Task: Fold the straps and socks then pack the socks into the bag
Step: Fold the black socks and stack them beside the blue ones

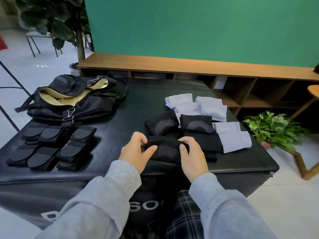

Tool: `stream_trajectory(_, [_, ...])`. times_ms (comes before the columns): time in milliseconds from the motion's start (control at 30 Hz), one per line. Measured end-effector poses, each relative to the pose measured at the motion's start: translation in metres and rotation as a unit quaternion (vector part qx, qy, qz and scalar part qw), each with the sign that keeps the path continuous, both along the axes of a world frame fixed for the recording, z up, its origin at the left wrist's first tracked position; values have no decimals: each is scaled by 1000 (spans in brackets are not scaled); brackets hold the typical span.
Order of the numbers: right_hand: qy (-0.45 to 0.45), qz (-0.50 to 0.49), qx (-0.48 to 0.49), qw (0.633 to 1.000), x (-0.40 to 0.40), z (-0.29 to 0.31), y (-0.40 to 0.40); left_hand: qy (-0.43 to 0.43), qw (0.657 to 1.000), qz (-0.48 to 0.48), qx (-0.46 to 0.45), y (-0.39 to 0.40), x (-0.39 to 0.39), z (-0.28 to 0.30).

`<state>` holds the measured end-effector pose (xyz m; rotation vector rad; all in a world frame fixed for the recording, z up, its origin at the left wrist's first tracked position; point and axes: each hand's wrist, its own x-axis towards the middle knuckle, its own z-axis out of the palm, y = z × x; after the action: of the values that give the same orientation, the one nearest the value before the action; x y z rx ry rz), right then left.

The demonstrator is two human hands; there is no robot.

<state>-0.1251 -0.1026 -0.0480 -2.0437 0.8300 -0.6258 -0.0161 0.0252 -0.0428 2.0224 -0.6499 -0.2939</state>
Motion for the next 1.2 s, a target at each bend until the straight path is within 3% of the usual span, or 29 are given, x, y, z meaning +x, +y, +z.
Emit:
stream_trajectory(300, [-82, -97, -44, 991, -19, 10, -47, -10, 997, -75, -32, -46, -18, 6])
stream_trajectory(700, [-41, -142, -83, 985, -30, 10, -107, 33, 993, -105, 33, -108, -31, 10])
stream_trajectory(833, [56, -149, -192, 968, -23, 3, -111, 30, 991, -89, 98, -116, -30, 5])
stream_trajectory(967, [46, -80, -319, 943, -8, -4, -92, -4, 987, -98, 126, -116, -27, -2])
stream_trajectory(1067, [165, -31, -240, 956, 0, -11, -81, -125, 982, -80, 121, -111, -16, -4])
stream_trajectory(1200, [280, -15, -231, 932, 0, -24, -79, -213, 958, -82, 172, -102, 11, -9])
